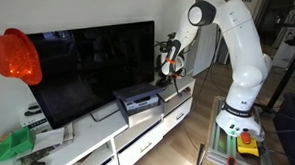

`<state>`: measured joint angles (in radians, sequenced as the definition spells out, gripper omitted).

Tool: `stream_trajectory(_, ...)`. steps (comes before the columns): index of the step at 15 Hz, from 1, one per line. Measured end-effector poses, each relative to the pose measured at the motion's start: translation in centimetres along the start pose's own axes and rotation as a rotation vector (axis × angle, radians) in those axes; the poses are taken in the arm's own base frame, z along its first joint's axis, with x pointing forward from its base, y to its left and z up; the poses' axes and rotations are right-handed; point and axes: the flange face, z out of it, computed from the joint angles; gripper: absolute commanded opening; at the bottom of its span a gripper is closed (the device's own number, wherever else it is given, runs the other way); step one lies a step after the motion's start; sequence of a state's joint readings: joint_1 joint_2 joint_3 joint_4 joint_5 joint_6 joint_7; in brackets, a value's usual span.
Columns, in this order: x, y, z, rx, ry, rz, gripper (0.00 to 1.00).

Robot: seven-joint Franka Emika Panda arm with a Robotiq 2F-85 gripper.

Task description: Pick up the glasses pouch and put it in the far right shelf of the television stand

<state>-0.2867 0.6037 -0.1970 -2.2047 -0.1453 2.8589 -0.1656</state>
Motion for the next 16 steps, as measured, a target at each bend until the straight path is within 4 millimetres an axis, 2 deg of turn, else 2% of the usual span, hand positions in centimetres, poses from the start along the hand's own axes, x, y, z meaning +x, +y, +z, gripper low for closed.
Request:
stream_trajectory(3, 1.6, 1.2, 2.2, -0.021, -0.001, -0.091, 1.00)
stream_trajectory(6, 3.0, 1.5, 3.6, -0.036, 0.009, -0.145, 1.00)
stream_trajectory(13, 3.5, 1.5, 4.1, -0.046, 0.013, -0.163, 1.00)
stream_trajectory(16, 3.8, 1.6, 4.1, -0.091, 0.059, -0.225, 1.00)
